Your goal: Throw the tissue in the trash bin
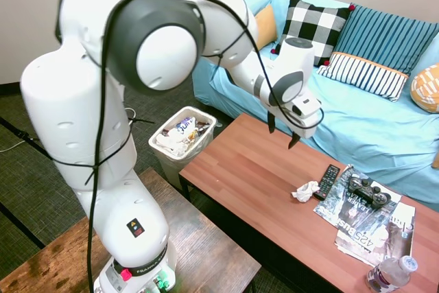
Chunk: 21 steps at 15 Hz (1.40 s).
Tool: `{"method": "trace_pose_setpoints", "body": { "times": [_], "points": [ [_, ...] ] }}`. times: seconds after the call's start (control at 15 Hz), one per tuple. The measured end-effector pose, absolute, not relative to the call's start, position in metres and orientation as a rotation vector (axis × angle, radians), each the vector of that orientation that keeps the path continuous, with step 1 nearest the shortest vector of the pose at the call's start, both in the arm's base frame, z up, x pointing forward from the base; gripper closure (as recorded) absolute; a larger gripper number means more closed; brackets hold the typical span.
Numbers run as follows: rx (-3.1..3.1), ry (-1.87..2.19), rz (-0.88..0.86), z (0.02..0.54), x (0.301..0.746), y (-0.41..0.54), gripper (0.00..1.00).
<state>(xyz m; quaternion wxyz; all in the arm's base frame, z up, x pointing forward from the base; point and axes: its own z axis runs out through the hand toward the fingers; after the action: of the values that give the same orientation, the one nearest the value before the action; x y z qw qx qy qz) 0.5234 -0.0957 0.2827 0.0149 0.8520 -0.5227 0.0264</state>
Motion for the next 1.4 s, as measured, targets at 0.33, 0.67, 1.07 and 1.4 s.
{"method": "trace_pose_setpoints", "body": {
  "times": [0.33, 0.67, 1.07, 1.4],
  "points": [
    [2.511, -1.747, 0.025, 0.205, 0.54, -0.151, 0.0],
    [2.419, -1.85, -0.008, 0.15, 0.541, -0.179, 0.0],
    [2.364, -1.914, -0.014, 0.103, 0.535, -0.198, 1.0],
    [2.378, -1.931, -0.021, 0.095, 0.534, -0.198, 1.0]
  ]
}}
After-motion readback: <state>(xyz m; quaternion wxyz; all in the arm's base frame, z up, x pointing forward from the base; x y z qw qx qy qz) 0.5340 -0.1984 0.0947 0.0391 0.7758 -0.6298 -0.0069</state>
